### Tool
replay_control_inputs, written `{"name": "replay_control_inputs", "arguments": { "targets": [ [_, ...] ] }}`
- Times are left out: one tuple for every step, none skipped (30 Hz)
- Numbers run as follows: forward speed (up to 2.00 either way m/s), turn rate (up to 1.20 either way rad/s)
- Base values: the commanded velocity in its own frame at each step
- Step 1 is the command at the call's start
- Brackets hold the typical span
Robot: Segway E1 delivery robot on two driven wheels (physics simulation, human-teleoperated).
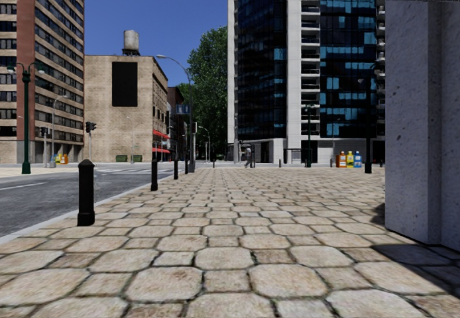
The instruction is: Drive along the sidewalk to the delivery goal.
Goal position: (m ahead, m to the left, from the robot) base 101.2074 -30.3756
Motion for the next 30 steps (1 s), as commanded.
{"name": "replay_control_inputs", "arguments": {
  "targets": [
    [2.00, 0.00],
    [2.00, 0.00],
    [2.00, 0.00],
    [2.00, 0.00],
    [2.00, 0.00],
    [2.00, 0.00],
    [2.00, 0.00],
    [2.00, 0.00],
    [2.00, 0.00],
    [2.00, 0.00],
    [2.00, 0.00],
    [2.00, 0.00],
    [2.00, 0.00],
    [2.00, 0.00],
    [2.00, 0.00],
    [2.00, 0.00],
    [2.00, 0.00],
    [2.00, 0.00],
    [2.00, 0.00],
    [2.00, 0.00],
    [2.00, 0.00],
    [2.00, -0.21],
    [2.00, -0.34],
    [2.00, -0.38],
    [2.00, -0.38],
    [2.00, -0.39],
    [2.00, -0.41],
    [2.00, -0.45],
    [2.00, -0.45],
    [2.00, -0.47]
  ]
}}
